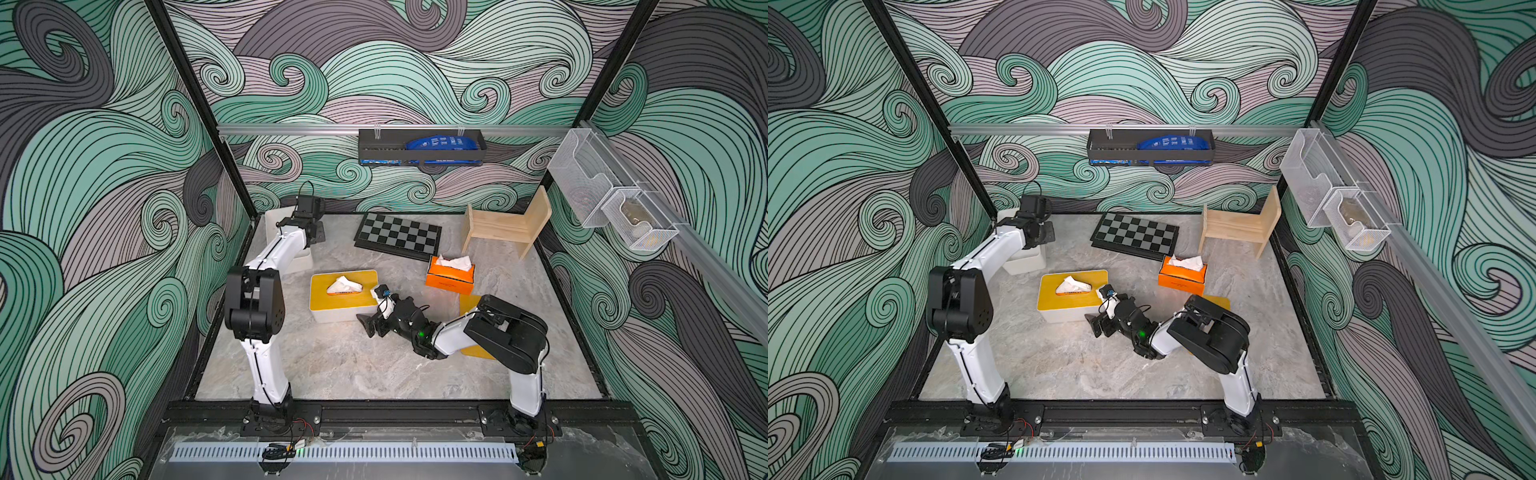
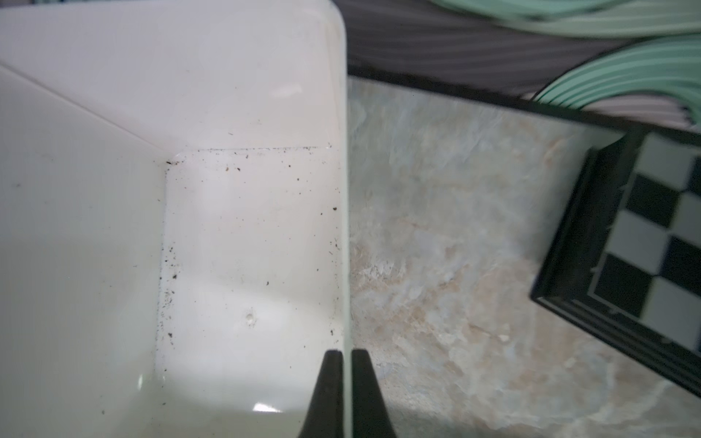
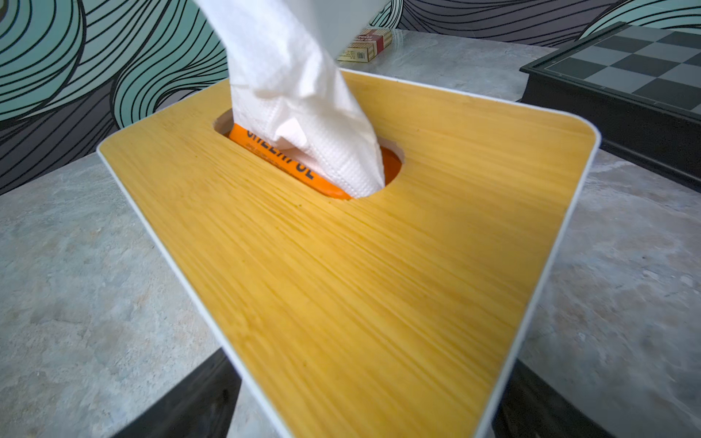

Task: Put the tissue paper into the tissue box
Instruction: Move the tissue box to the center of the board.

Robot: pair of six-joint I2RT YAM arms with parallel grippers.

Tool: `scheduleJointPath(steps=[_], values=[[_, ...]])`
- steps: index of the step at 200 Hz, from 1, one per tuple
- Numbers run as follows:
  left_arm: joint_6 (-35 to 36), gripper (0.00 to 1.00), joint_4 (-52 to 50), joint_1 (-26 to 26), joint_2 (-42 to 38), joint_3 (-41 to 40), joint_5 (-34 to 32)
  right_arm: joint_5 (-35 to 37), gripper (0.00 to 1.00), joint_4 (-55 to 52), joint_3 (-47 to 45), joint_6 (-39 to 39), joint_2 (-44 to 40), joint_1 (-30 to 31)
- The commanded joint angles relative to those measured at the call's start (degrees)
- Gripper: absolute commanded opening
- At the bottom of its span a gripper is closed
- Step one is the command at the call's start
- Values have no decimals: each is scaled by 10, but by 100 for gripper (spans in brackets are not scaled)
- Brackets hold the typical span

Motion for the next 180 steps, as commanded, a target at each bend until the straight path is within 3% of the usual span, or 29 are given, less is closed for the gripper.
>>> scheduleJointPath(steps=[1, 50, 93, 125, 149, 180], values=[[35, 0, 47, -4, -110, -8, -4, 10, 100, -11, 41, 23, 23, 12], [46, 0, 130, -12, -285, -92, 57, 32, 100, -90, 182, 48, 92, 39], [48, 0, 96, -14, -329, -87, 99, 54, 100, -167, 323, 62, 172, 81], [55, 0, 84, -16, -341, -94, 152, 21, 100, -201, 413, 90, 220, 101], [64, 0, 75, -20, -344, -95, 194, -2, 100, -189, 413, 100, 205, 101], [75, 0, 78, -44, -356, -103, 215, 2, 100, -166, 324, 68, 105, 93]])
